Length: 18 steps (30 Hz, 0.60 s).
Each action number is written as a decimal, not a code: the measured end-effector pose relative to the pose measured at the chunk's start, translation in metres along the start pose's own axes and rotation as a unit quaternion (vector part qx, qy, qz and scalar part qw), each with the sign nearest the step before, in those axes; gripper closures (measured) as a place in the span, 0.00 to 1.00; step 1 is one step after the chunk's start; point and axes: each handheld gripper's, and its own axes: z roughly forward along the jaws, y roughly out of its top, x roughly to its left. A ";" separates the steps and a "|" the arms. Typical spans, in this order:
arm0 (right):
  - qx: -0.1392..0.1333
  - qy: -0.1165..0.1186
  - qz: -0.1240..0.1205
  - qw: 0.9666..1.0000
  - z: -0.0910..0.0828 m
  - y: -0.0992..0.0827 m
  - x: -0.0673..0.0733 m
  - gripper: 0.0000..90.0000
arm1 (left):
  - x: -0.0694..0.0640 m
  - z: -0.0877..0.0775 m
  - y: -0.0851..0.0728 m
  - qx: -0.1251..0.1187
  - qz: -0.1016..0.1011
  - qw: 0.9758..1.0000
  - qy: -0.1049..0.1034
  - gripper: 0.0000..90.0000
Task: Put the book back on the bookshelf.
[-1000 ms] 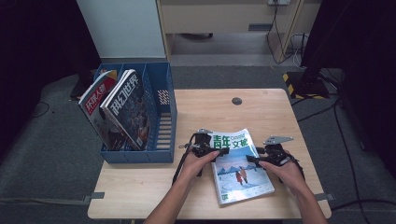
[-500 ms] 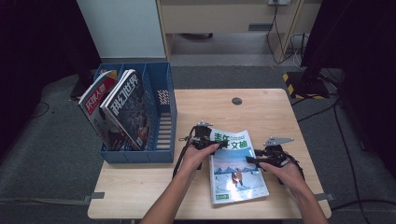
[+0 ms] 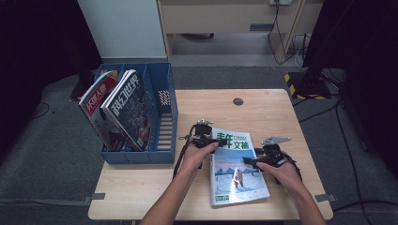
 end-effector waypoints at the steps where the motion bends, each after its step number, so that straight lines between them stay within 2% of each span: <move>1: -0.001 0.000 0.002 1.000 0.000 0.000 0.000 0.28 | -0.001 0.000 0.001 0.002 0.003 1.000 -0.001 0.66; 5: -0.007 0.004 0.009 1.000 -0.001 -0.002 0.000 0.30 | -0.003 0.001 0.004 0.010 0.009 1.000 0.001 0.65; 12: -0.009 0.007 0.005 1.000 -0.003 -0.002 0.002 0.38 | -0.003 0.006 0.008 0.015 0.003 1.000 -0.001 0.61; 18: -0.007 0.018 -0.004 1.000 0.000 -0.002 0.006 0.39 | -0.004 0.008 0.011 0.015 -0.003 1.000 -0.001 0.58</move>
